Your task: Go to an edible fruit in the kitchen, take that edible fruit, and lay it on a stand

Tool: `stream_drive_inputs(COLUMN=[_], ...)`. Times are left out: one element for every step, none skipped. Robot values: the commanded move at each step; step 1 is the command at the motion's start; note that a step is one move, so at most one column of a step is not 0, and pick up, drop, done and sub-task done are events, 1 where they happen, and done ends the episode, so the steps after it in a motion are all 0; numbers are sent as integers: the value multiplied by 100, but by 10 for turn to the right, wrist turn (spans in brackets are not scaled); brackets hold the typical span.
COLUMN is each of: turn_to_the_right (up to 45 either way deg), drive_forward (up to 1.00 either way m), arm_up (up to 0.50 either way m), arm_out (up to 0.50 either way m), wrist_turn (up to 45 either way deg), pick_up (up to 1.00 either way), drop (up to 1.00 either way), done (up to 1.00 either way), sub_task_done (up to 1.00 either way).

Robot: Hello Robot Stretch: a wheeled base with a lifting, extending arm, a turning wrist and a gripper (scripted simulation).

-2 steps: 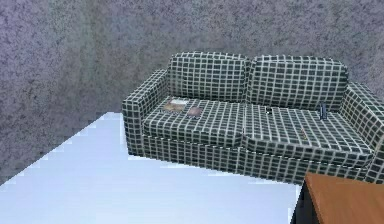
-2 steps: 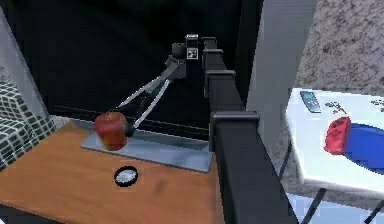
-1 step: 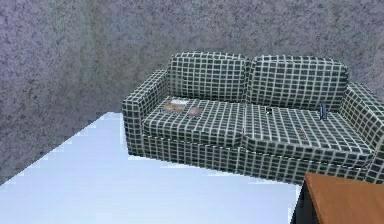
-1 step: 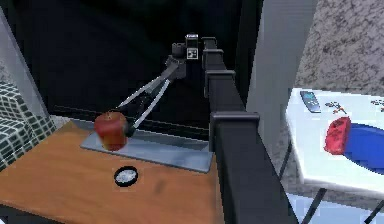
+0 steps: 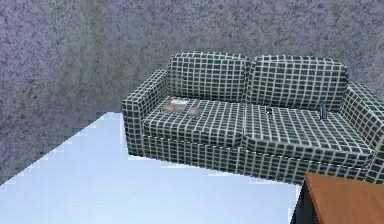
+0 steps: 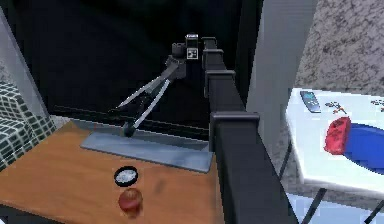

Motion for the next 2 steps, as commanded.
stream_drive_inputs(turn_to_the_right=[0, 0], drive_forward=[0, 0], arm_up=[0, 0], arm_out=[-10, 0], wrist_turn=[0, 0], pick_up=[0, 0], drop=[0, 0], done=[0, 100], sub_task_done=[0, 0])
